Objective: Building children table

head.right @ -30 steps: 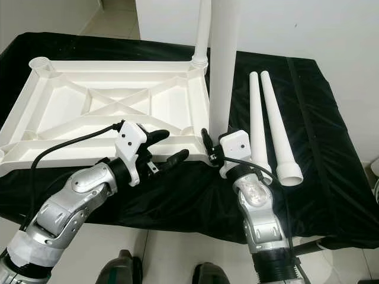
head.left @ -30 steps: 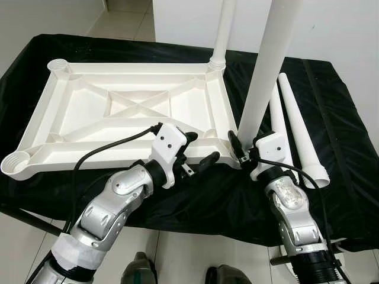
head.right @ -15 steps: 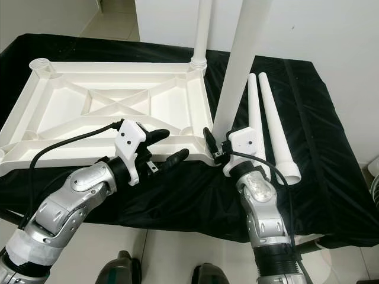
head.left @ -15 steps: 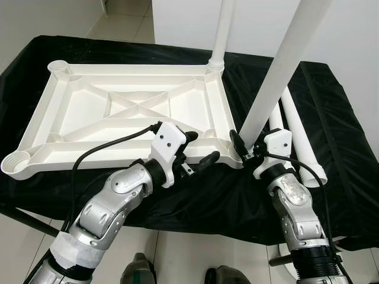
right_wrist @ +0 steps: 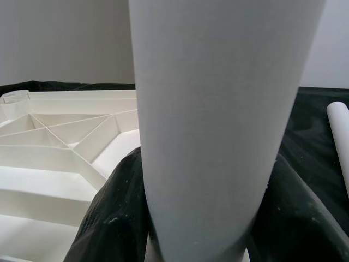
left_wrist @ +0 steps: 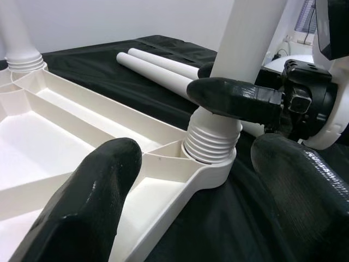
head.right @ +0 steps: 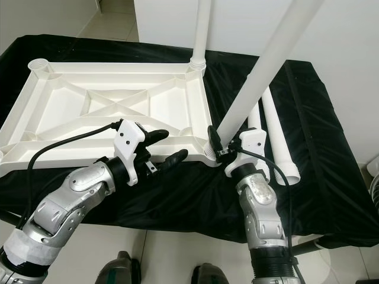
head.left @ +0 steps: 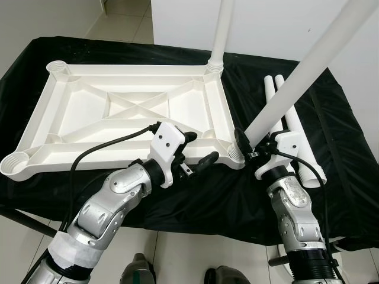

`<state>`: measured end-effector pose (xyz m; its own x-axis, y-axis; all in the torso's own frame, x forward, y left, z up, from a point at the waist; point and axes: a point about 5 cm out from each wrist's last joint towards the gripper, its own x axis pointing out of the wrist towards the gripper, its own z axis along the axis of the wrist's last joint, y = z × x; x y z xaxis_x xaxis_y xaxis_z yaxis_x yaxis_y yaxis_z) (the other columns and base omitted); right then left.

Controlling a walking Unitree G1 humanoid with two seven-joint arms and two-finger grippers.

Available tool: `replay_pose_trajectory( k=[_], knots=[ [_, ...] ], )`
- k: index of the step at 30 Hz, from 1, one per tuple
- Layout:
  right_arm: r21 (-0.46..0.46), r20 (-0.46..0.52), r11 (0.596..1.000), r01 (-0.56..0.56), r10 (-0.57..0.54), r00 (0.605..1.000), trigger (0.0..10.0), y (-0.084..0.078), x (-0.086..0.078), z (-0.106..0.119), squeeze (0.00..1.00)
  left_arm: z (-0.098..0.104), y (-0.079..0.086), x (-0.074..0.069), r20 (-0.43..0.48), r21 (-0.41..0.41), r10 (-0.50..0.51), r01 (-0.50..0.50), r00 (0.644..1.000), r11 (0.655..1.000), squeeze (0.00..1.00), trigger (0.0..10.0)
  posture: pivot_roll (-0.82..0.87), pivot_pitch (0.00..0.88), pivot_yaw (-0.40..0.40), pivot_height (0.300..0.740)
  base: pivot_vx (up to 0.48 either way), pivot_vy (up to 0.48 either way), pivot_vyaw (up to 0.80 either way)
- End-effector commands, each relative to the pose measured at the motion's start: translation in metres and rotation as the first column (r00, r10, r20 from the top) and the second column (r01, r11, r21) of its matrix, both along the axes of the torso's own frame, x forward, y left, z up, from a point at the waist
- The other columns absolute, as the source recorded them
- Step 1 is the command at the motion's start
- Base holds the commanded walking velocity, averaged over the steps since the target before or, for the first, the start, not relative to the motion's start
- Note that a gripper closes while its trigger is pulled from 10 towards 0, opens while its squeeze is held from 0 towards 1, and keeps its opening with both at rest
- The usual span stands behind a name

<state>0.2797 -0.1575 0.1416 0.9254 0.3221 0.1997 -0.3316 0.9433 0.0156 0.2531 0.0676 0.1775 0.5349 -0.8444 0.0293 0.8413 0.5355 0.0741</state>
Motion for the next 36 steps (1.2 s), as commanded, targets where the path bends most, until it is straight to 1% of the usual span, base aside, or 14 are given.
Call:
replay_pose_trajectory(
  k=[1, 4, 6, 9, 12, 16, 23, 24, 25, 26, 27, 28, 31, 36],
  knots=[
    [0.005, -0.138, 1.0, -0.004, 0.005, 0.99, 10.0, 0.001, -0.004, -0.026, 0.0, 0.004, -0.006, -0.008, 0.012, 0.016, -0.138, 0.138, 0.99, 0.99, 0.0, 10.0, 0.04, 0.072, 0.001, 0.74, 0.0, 0.0, 0.0],
    [0.006, -0.117, 1.0, -0.002, 0.002, 0.993, 10.0, 0.001, -0.005, -0.025, 0.0, 0.004, -0.006, -0.008, 0.012, 0.016, -0.138, 0.138, 0.99, 0.99, 0.0, 10.0, 0.04, 0.071, 0.001, 0.74, 0.0, 0.0, 0.0],
    [0.003, -0.077, 1.0, -0.002, 0.003, 0.997, 10.0, 0.0, -0.009, -0.023, 0.0, 0.004, -0.006, -0.008, 0.012, 0.016, -0.137, 0.137, 0.99, 0.99, 0.0, 10.0, 0.04, 0.072, 0.002, 0.74, 0.0, 0.0, 0.0],
    [-0.036, -0.05, 0.999, -0.005, 0.003, 0.999, 10.0, 0.001, -0.013, -0.024, 0.0, 0.004, -0.005, -0.007, 0.01, 0.012, -0.135, 0.135, 0.991, 0.991, 0.0, 10.0, 0.04, 0.072, 0.002, 0.74, 0.0, 0.0, 0.0],
    [-0.158, -0.019, 0.987, -0.008, 0.005, 1.0, 10.0, 0.004, -0.015, -0.026, 0.0, 0.004, -0.005, -0.007, 0.01, 0.012, -0.132, 0.132, 0.991, 0.991, 0.0, 10.0, 0.04, 0.075, 0.005, 0.74, 0.0, 0.0, 0.0],
    [-0.207, -0.003, 0.978, -0.012, 0.012, 1.0, 10.0, 0.006, -0.015, -0.026, 0.0, 0.005, -0.004, -0.007, 0.012, 0.012, -0.127, 0.127, 0.992, 0.992, 0.0, 10.0, 0.04, 0.076, 0.007, 0.74, 0.0, 0.0, 0.0],
    [-0.212, -0.013, 0.977, -0.024, 0.022, 1.0, 10.0, 0.007, -0.016, -0.03, 0.0, 0.007, -0.004, -0.007, 0.012, 0.002, -0.119, 0.119, 0.993, 0.993, 0.0, 10.0, 0.04, 0.076, 0.005, 0.74, 0.0, 0.0, 0.0],
    [-0.197, -0.023, 0.98, -0.025, 0.02, 1.0, 10.0, 0.006, -0.016, -0.031, 0.0, 0.007, -0.003, -0.007, 0.012, 0.004, -0.119, 0.119, 0.993, 0.993, 0.0, 10.0, 0.04, 0.076, 0.005, 0.74, 0.0, 0.0, 0.0],
    [-0.145, -0.051, 0.989, -0.027, 0.02, 0.999, 10.0, 0.007, -0.014, -0.03, 0.0, 0.007, -0.003, -0.008, 0.012, 0.005, -0.118, 0.118, 0.993, 0.993, 0.0, 10.0, 0.04, 0.077, 0.005, 0.74, 0.0, 0.0, 0.0],
    [-0.145, -0.051, 0.989, -0.027, 0.02, 0.999, 10.0, 0.007, -0.014, -0.03, 0.0, 0.007, -0.003, -0.008, 0.012, 0.005, -0.118, 0.118, 0.993, 0.993, 0.0, 10.0, 0.04, 0.077, 0.005, 0.74, 0.0, 0.0, 0.0],
    [-0.106, -0.073, 0.994, -0.04, 0.032, 0.997, 10.0, 0.008, -0.012, -0.029, 0.0, 0.007, -0.003, -0.008, 0.013, 0.004, -0.117, 0.117, 0.993, 0.993, 0.0, 10.0, 0.04, 0.077, 0.006, 0.74, 0.0, 0.0, 0.0],
    [-0.098, -0.08, 0.994, -0.043, 0.036, 0.996, 10.0, 0.008, -0.012, -0.029, 0.0, 0.007, -0.003, -0.008, 0.013, 0.003, -0.117, 0.117, 0.993, 0.993, 0.0, 10.0, 0.04, 0.077, 0.006, 0.74, 0.0, 0.0, 0.0],
    [-0.087, -0.099, 0.995, -0.052, 0.043, 0.994, 10.0, 0.009, -0.009, -0.027, 0.0, 0.008, -0.003, -0.008, 0.013, 0.003, -0.119, 0.119, 0.993, 0.993, 0.0, 10.0, 0.04, 0.077, 0.005, 0.74, 0.0, 0.0, 0.0],
    [-0.118, -0.143, 0.992, -0.039, 0.022, 0.989, 10.0, 0.006, -0.003, -0.028, 0.0, 0.008, -0.004, -0.009, 0.013, 0.005, -0.121, 0.12, 0.993, 0.993, 0.0, 10.0, 0.04, 0.075, 0.001, 0.74, 0.0, 0.0, 0.0]
  ],
)
